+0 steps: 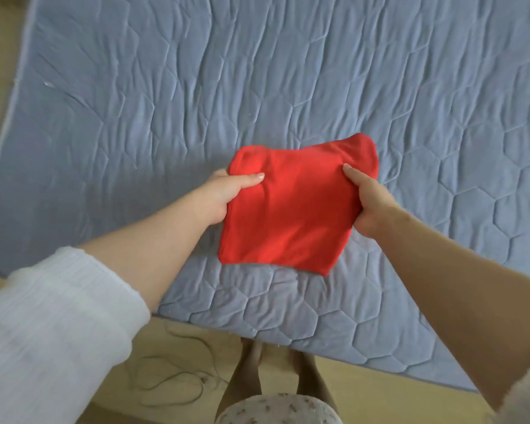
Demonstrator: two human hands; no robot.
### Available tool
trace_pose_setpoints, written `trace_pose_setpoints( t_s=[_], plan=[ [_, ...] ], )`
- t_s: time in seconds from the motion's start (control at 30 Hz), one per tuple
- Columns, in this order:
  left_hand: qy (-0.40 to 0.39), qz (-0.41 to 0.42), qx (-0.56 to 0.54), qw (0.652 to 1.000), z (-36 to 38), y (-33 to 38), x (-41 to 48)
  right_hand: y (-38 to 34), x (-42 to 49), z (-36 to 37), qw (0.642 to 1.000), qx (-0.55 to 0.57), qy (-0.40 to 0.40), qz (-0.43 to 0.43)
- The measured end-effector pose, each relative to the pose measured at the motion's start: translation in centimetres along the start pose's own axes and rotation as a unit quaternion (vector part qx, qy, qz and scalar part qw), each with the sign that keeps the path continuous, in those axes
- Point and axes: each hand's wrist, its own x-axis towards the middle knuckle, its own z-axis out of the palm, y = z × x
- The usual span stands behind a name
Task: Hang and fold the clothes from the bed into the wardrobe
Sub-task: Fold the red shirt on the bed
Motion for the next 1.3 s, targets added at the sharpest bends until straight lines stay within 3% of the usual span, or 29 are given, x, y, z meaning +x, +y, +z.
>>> trace_pose_setpoints(
  t_s=[0.13, 0.23, 0.33, 0.53, 0.7, 0.83, 0.97, 1.07, 1.23, 1.3],
  plan=[
    [0.025, 0.156, -0.003, 0.987, 0.4, 4.4, -3.9, -4.2, -4.8, 0.6, 0.995, 0.049, -0.022, -0.085],
    [0.034, 0.188, 0.042, 0.981, 0.2, 4.3, -6.5, -4.4, -7.1, 0.0, 0.988, 0.032, -0.012, -0.148],
    [0.043, 0.162, 0.112, 0.980, -0.5, 0.8, -7.6, -1.8, -7.7, -1.4, 0.988, -0.023, -0.002, -0.152],
    [0.043, 0.013, 0.222, 0.974, -2.0, -12.0, -6.7, 9.4, -5.5, -5.3, 0.989, -0.145, 0.024, -0.029],
    [0.042, -0.059, 0.282, 0.957, -1.9, -18.4, -5.5, 15.7, -4.5, -7.4, 0.982, -0.185, 0.034, 0.011],
    [0.010, -0.009, 0.200, 0.980, -1.0, -17.0, -5.5, 14.4, -4.5, -7.1, 0.983, -0.185, 0.006, -0.013],
    [0.040, 0.047, 0.112, 0.992, -0.3, -13.7, -6.0, 11.6, -5.1, -6.8, 0.982, -0.173, 0.011, -0.079],
    [0.050, 0.076, 0.119, 0.989, 0.1, -12.1, -5.6, 10.4, -4.7, -6.5, 0.982, -0.159, 0.020, -0.104],
    [0.096, 0.058, 0.282, 0.953, 0.7, -13.1, -2.8, 12.2, -1.5, -6.0, 0.954, -0.275, 0.103, -0.066],
    [0.174, 0.008, 0.437, 0.882, 1.1, -13.5, -2.5, 13.3, -0.9, -5.8, 0.922, -0.340, 0.182, -0.013]
  ],
)
